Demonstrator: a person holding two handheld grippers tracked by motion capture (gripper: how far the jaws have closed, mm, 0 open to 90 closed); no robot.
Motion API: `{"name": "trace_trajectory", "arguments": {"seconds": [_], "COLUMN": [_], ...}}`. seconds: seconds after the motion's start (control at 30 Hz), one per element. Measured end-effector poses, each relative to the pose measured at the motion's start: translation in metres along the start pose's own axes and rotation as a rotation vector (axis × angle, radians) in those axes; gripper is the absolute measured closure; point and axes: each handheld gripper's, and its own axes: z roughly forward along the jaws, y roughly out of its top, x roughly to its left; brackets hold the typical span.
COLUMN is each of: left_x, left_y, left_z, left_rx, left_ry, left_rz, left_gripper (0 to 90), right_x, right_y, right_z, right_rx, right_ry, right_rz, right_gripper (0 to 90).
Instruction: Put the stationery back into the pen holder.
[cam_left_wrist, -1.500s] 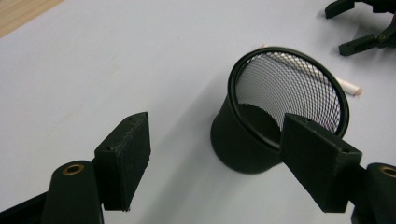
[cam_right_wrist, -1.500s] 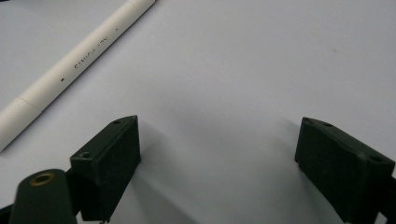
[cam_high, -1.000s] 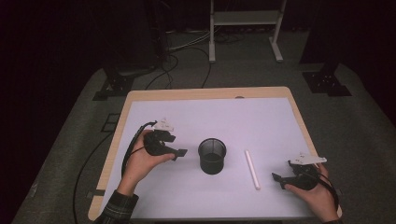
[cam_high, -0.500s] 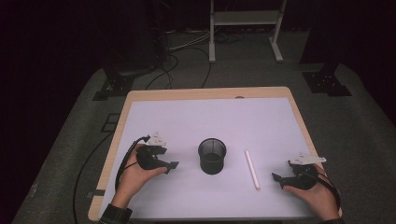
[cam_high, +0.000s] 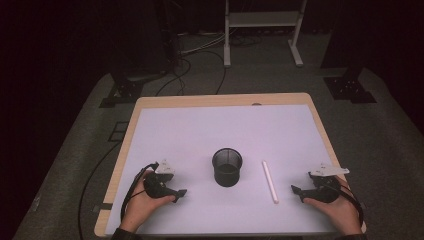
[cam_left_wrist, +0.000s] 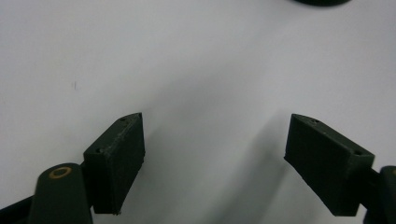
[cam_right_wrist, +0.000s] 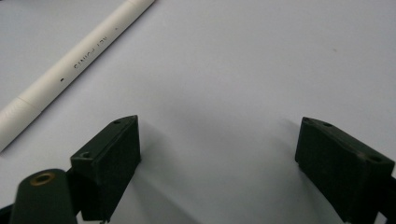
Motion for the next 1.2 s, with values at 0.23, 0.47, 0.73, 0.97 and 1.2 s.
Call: {"name": "trace_trajectory", "arguments": {"seconds": [0.23,0.47,0.73,0.97,1.2], "left_x": [-0.005,-0.004,-0.001,-0.001,-0.001], "left_y": [-0.008,-0.012,-0.016,-0.017,-0.017], "left_z": [0.002,0.004,0.007,0.007,0.007], "left_rx": [-0.041,-0.073,-0.095,-0.098,-0.099], "left_ry": [0.016,0.034,0.044,0.043,0.043], "left_rz": [0.057,0.044,0.029,0.027,0.027], "left_gripper": [14.4,5.8,0.0,0.0,0.0], "right_x": [0.000,0.000,0.003,0.012,0.019], "right_y": [0.001,0.005,0.016,0.038,0.054], "right_z": [0.000,-0.005,-0.012,-0.011,-0.007], "right_rx": [0.003,0.029,0.056,0.081,0.102], "right_ry": [-0.001,-0.004,-0.003,0.024,0.055], "right_rz": [0.001,0.015,0.023,0.016,0.023], "right_gripper": [13.8,25.1,34.0,42.8,46.8]}}
